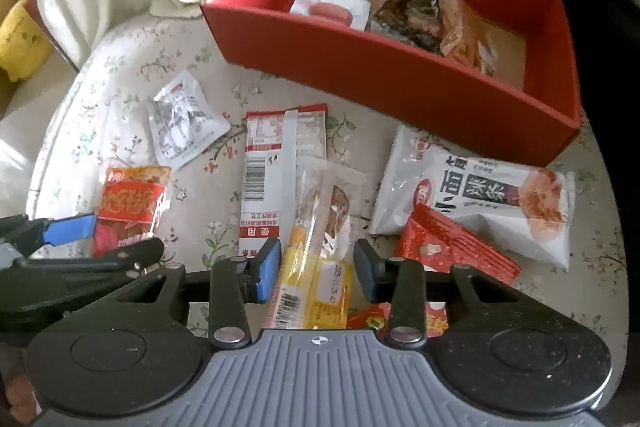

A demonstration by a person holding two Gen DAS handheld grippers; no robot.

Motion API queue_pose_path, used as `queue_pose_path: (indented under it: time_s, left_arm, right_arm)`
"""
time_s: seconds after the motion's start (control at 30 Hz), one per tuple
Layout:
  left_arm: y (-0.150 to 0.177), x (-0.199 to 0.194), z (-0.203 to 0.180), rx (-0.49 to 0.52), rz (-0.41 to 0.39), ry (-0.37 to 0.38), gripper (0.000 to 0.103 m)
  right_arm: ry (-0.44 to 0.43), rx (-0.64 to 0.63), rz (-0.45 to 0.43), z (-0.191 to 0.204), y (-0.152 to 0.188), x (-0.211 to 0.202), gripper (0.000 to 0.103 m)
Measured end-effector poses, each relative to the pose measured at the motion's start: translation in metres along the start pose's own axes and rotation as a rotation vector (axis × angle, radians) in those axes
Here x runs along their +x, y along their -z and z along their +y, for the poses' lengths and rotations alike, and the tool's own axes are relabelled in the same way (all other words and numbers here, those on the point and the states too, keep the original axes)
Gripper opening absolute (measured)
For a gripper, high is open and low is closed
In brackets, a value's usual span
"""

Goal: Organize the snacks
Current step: 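Grasp the red spicy snack pack with left gripper while right gripper grasps yellow-label bar, then lift and carry red pack with left gripper while right gripper carries bar to red box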

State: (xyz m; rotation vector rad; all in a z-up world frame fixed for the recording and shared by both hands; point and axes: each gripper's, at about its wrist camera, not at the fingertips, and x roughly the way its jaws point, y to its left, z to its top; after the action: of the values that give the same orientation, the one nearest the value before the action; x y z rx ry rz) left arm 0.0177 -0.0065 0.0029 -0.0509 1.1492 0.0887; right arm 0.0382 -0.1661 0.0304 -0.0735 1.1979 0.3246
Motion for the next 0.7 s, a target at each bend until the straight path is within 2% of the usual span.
queue_pose_path:
  time_s: [0.2, 0.37, 0.4, 0.53, 0.57, 0.6, 0.63, 0.7]
  left_arm:
    - [-0.013, -0.019, 0.006, -0.015, -0.058, 0.045, 0.060]
    - [-0.022, -0.030, 0.007, 0.002, -0.106, 0.061, 0.060]
    - [-0.023, -0.030, 0.007, 0.004, -0.107, 0.061, 0.060]
    - [-0.023, -0.024, 0.009, 0.001, -0.083, 0.065, 0.060]
    - [-0.023, -0.023, 0.009, 0.000, -0.076, 0.068, 0.060]
    - [-0.022, -0.024, 0.009, -0.001, -0.074, 0.072, 0.060]
    - [-0.022, -0.024, 0.009, 0.000, -0.075, 0.076, 0.060]
    - [-0.020, -0.027, 0.008, 0.007, -0.079, 0.078, 0.060]
  right_arm:
    - [-0.012, 0.014, -0.035, 0.000, -0.007, -0.014, 0.044]
    - [0.021, 0.045, 0.028, -0.004, -0.005, 0.010, 0.054]
    - [0.023, 0.053, 0.039, -0.005, -0.005, 0.014, 0.058]
    - [-0.011, 0.107, 0.053, -0.012, -0.006, 0.026, 0.063]
    - [-0.020, 0.121, 0.048, -0.014, -0.005, 0.025, 0.063]
    - [-0.028, 0.134, 0.045, -0.015, -0.004, 0.024, 0.059]
    - [-0.044, 0.148, 0.043, -0.017, -0.004, 0.023, 0.051]
    - [-0.082, 0.156, 0.045, -0.017, 0.000, 0.018, 0.047]
